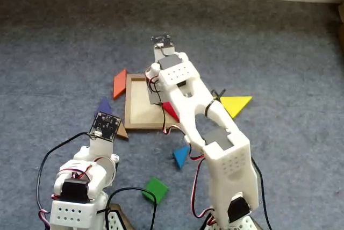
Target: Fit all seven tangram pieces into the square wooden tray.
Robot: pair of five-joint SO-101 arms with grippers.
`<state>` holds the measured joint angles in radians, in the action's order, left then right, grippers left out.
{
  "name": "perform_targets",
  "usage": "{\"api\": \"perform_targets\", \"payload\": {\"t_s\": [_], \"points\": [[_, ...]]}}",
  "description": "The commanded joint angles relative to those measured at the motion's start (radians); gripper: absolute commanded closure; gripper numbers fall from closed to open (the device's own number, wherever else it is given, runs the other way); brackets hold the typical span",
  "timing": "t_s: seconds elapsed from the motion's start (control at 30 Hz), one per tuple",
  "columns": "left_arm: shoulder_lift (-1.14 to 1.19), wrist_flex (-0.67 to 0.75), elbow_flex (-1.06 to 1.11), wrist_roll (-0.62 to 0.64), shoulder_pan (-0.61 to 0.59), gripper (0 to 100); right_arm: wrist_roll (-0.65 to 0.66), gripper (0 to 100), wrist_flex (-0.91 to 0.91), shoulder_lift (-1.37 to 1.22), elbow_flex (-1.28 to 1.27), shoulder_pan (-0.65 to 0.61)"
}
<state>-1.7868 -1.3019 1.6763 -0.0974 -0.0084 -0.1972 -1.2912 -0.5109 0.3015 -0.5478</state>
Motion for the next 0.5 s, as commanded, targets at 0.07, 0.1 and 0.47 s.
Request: {"api": "perform_targets", "payload": {"t_s": [0.07, 0.1, 0.47], "points": [[-0.004, -0.005, 0.021, -0.008, -0.012, 99, 0.112, 82.6, -0.053, 0.3, -0.074, 0.035], [-0.004, -0.005, 0.021, -0.008, -0.012, 99, 0.15, 82.6, -0.061, 0.348, -0.108, 0.036], [-0.004, -0.005, 0.021, -0.008, -0.012, 99, 0.77, 82.6, -0.084, 0.585, -0.404, 0.298]]}}
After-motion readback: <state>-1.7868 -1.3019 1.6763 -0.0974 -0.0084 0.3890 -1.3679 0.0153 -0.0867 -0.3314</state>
